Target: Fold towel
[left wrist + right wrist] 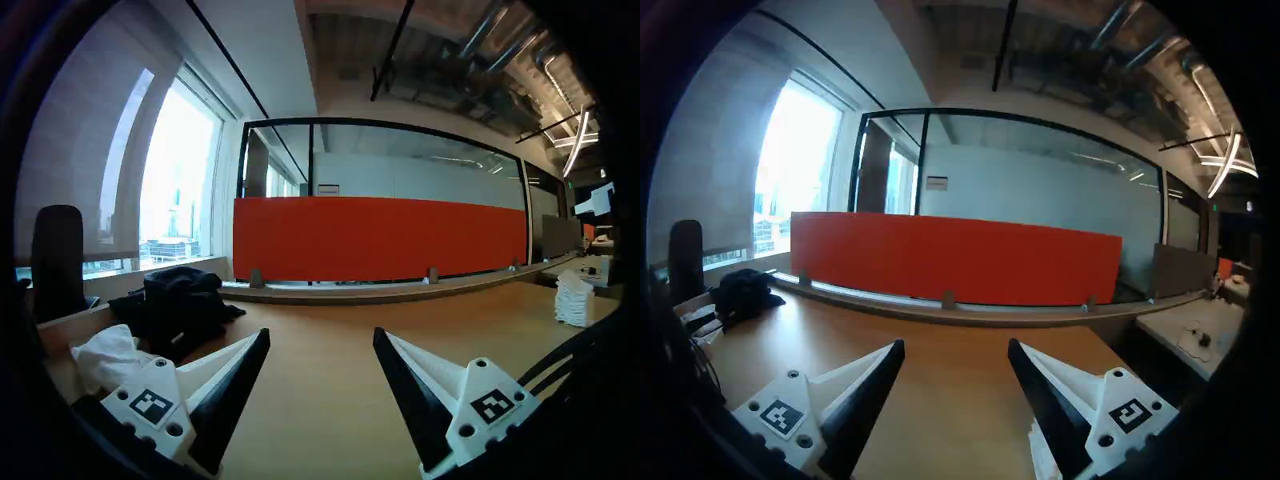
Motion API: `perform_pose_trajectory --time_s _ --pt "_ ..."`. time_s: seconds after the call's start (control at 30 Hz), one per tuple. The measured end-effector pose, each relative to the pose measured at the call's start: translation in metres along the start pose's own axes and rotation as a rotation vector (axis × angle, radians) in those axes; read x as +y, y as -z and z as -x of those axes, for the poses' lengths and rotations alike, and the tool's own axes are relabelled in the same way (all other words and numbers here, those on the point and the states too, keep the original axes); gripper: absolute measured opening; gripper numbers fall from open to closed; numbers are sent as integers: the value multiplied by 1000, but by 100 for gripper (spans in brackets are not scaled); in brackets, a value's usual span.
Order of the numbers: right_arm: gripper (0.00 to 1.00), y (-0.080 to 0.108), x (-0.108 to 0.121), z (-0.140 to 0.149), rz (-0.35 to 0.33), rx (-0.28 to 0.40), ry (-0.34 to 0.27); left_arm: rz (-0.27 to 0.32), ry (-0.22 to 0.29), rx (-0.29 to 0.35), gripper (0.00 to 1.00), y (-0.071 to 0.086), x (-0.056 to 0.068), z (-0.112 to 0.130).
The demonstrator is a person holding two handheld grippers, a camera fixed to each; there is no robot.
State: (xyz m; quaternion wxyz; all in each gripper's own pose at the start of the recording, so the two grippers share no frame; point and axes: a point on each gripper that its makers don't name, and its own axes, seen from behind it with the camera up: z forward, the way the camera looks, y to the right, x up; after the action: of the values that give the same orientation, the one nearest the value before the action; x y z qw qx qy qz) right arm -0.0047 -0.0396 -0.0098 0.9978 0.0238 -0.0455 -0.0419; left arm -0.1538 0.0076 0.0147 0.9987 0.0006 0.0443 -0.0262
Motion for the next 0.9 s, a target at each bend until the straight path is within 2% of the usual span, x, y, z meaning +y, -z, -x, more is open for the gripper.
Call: perform_pose_trajectory --time_s 0.27,0.47,0.9 --pt "100 -5 1 7 1 -3 6 -16 10 -11 96 3 -5 16" --pt "100 -6 -1 5 -6 -2 8 -19 -13 -15 96 2 -5 18" --pt "100 -8 1 5 -6 -1 5 -19 -15 -21 95 -2 -6 19"
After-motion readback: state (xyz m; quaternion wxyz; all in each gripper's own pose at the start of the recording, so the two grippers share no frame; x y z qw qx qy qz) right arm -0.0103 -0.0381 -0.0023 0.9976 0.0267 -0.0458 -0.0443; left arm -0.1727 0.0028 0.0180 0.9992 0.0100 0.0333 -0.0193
